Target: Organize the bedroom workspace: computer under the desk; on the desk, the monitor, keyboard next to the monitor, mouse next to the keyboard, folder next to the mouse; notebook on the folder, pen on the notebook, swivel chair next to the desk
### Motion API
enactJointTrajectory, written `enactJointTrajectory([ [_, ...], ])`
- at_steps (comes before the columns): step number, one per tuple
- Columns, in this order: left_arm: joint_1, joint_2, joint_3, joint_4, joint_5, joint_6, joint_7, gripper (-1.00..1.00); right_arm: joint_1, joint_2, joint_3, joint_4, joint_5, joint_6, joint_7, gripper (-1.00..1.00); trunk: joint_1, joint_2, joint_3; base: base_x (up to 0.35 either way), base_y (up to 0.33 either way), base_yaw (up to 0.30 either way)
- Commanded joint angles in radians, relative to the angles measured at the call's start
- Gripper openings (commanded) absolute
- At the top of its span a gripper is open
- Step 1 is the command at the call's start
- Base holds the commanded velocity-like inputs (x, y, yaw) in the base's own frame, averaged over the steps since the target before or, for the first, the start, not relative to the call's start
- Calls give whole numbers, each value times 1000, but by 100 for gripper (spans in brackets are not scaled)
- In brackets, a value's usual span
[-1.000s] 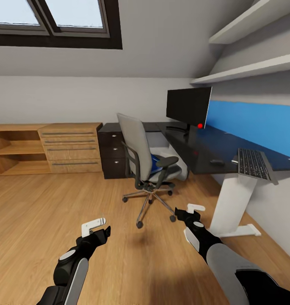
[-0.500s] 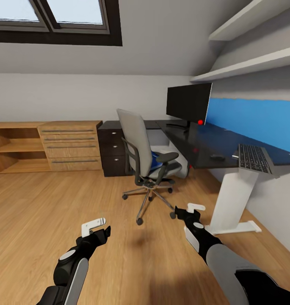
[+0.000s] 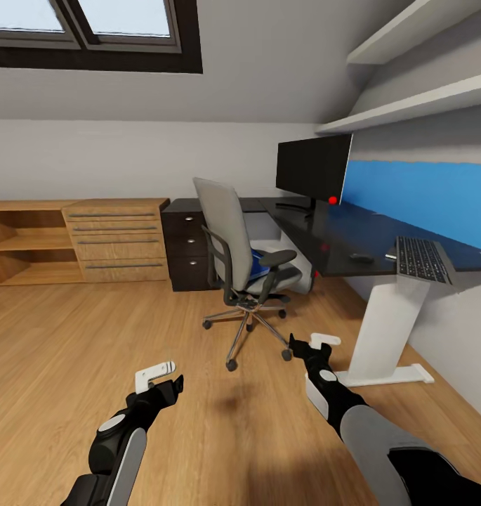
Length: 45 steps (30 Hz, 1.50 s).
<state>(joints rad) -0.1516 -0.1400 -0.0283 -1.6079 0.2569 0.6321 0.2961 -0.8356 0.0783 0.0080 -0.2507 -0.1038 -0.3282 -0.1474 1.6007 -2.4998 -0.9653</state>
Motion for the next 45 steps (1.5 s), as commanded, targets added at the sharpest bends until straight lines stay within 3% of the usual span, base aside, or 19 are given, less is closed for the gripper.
enactJointTrajectory([
  [1,-1,0,-1,-1,10,3,9,100,-1,0,2,0,-10,-4,0,100,0,0,-1,0,0,0],
  [6,0,4,-1,-1,10,3,9,100,-17,-1,3,-1,-10,41,-4,100,0,0,-1,0,0,0],
  [10,0,10,-1,-1,11,3,9,100,-64,-8,2,0,-11,112,-6,100,0,0,-1,0,0,0],
  [17,0,15,-1,-1,11,3,9,100,-93,-32,-8,51,-23,146,-7,100,0,0,-1,0,0,0],
  [22,-1,17,-1,-1,12,3,9,100,-97,-25,-6,106,-24,126,-7,100,0,0,-1,12,0,0],
  [32,0,17,-1,-3,13,3,8,100,-99,-14,-8,125,-23,117,-8,100,0,0,-1,132,0,0],
  [39,0,17,1,-3,13,3,8,100,-99,-17,-9,124,-23,209,-35,100,0,0,-1,138,0,0],
  [45,0,19,2,-3,13,3,8,100,-99,-17,-10,124,-23,224,-40,100,0,0,-1,142,0,0],
])
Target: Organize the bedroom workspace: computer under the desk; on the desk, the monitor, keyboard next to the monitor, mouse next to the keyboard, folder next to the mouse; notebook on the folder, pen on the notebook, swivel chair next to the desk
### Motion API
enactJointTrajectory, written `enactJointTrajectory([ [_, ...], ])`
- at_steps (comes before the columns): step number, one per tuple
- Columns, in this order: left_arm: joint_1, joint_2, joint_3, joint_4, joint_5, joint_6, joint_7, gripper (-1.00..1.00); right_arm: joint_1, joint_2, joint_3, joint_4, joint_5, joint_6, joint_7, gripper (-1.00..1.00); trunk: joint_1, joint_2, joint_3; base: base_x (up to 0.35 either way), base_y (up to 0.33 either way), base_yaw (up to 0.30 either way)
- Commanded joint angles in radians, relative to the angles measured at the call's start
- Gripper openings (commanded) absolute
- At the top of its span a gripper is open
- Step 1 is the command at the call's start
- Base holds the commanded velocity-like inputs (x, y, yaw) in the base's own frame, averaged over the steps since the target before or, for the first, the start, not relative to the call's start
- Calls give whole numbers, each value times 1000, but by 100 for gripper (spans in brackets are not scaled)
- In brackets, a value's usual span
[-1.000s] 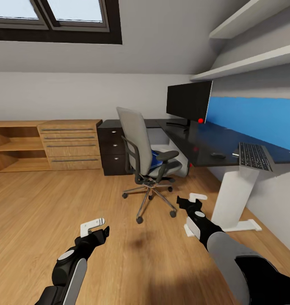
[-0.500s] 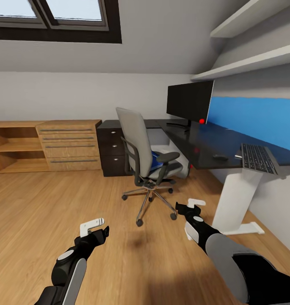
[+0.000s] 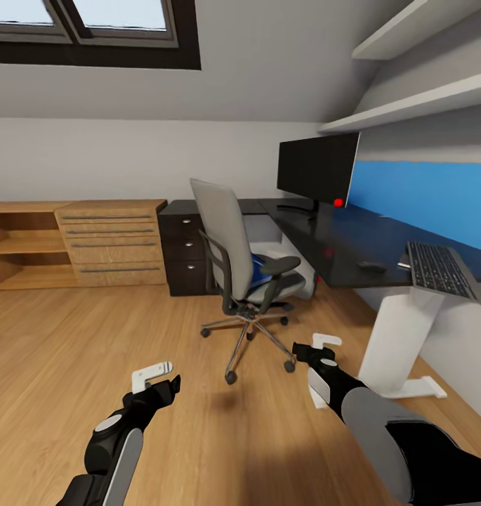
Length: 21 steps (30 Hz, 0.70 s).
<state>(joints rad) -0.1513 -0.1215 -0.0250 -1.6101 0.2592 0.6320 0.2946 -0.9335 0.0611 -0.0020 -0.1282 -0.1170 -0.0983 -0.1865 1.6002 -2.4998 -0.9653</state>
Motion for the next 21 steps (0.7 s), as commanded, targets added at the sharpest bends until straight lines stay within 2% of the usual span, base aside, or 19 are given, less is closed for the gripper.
enactJointTrajectory([
  [1,-1,0,-1,-1,11,3,9,100,-1,0,1,1,-10,-5,-1,100,0,0,-1,251,0,0],
  [9,-1,7,0,-1,11,4,9,100,-1,0,0,-1,-10,-13,-2,100,0,0,-1,166,0,0],
  [21,-1,18,0,-1,11,5,9,100,-1,0,-2,-2,-10,-74,-3,100,0,0,-1,174,0,0],
])
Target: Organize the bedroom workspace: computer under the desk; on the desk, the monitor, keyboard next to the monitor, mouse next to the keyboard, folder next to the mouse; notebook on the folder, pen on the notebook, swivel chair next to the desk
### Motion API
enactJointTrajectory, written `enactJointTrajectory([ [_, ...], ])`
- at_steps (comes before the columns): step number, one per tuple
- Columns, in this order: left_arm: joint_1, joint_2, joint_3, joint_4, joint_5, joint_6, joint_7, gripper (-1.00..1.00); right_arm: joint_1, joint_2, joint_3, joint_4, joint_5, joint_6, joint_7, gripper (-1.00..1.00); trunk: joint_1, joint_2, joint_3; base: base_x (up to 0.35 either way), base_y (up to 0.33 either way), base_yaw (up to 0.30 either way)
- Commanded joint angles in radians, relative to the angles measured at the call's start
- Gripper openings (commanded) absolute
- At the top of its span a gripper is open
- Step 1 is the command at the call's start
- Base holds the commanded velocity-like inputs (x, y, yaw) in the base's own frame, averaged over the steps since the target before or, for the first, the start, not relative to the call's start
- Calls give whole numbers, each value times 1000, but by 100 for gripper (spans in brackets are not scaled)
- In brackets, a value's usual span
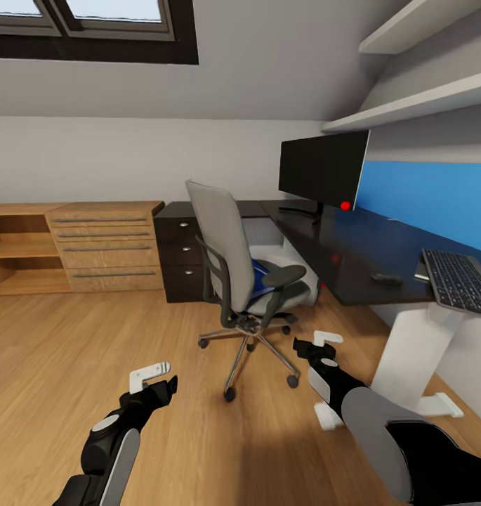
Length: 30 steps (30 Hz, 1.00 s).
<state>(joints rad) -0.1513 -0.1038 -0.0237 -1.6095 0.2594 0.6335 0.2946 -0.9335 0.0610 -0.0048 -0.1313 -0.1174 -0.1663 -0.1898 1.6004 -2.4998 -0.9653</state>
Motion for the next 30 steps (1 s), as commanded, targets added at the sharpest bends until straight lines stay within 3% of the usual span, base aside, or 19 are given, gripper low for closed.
enactJointTrajectory([
  [1,-1,1,-1,-1,11,3,9,100,-1,0,0,1,-10,-6,0,100,0,0,-1,187,0,0],
  [8,-1,4,2,-1,12,3,9,100,-1,0,-18,-2,-14,-10,1,100,0,0,-1,183,0,0],
  [14,-1,22,2,-1,13,3,7,100,-1,0,-42,-3,-57,-17,1,100,0,0,-1,262,0,0],
  [30,-1,26,4,-1,14,2,7,100,-1,0,-42,-4,-64,-27,2,100,0,0,-1,156,0,0],
])
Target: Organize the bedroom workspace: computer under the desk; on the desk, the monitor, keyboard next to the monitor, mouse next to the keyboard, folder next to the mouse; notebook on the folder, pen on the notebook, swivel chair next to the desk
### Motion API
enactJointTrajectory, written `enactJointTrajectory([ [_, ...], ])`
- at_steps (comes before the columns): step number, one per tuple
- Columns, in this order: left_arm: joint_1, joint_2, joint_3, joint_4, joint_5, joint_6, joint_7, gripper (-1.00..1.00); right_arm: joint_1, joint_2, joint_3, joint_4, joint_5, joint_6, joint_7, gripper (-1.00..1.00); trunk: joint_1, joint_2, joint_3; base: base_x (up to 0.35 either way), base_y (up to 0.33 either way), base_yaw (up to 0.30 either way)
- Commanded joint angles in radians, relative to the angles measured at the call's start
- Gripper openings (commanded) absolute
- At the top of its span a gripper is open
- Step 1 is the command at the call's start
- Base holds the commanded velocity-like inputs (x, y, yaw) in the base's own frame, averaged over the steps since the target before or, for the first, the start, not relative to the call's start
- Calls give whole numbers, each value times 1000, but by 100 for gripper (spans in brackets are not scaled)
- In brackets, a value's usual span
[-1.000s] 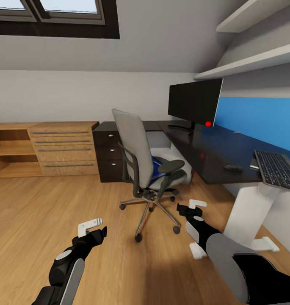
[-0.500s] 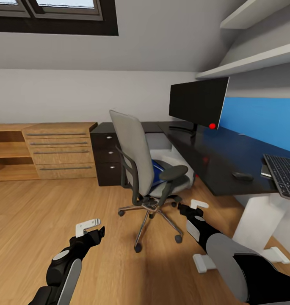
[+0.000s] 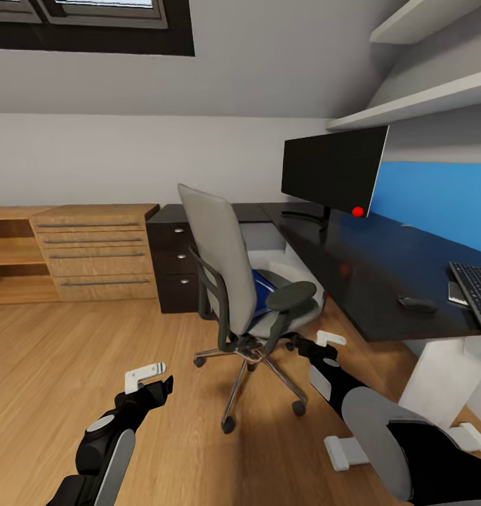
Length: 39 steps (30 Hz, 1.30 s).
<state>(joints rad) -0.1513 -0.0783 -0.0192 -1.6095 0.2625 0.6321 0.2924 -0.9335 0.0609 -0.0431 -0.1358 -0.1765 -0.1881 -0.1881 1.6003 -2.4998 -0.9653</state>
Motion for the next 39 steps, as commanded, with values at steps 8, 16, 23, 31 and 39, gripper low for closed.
enactJointTrajectory([
  [8,-1,0,9,-1,9,4,10,100,-1,0,-2,1,-5,-24,1,100,0,0,-1,89,0,0],
  [16,-1,0,31,-1,11,4,10,100,-1,2,0,1,-5,-28,2,100,0,0,-1,9,0,0],
  [23,-1,0,34,-1,12,4,10,100,-1,5,2,2,-3,-66,5,100,0,0,-1,0,0,0],
  [31,-1,0,34,-1,11,4,10,100,-1,25,7,8,0,-106,5,100,0,0,-1,0,0,0],
  [39,-1,0,39,-1,11,4,10,100,-1,52,7,8,3,-108,6,100,0,0,-1,0,0,1],
])
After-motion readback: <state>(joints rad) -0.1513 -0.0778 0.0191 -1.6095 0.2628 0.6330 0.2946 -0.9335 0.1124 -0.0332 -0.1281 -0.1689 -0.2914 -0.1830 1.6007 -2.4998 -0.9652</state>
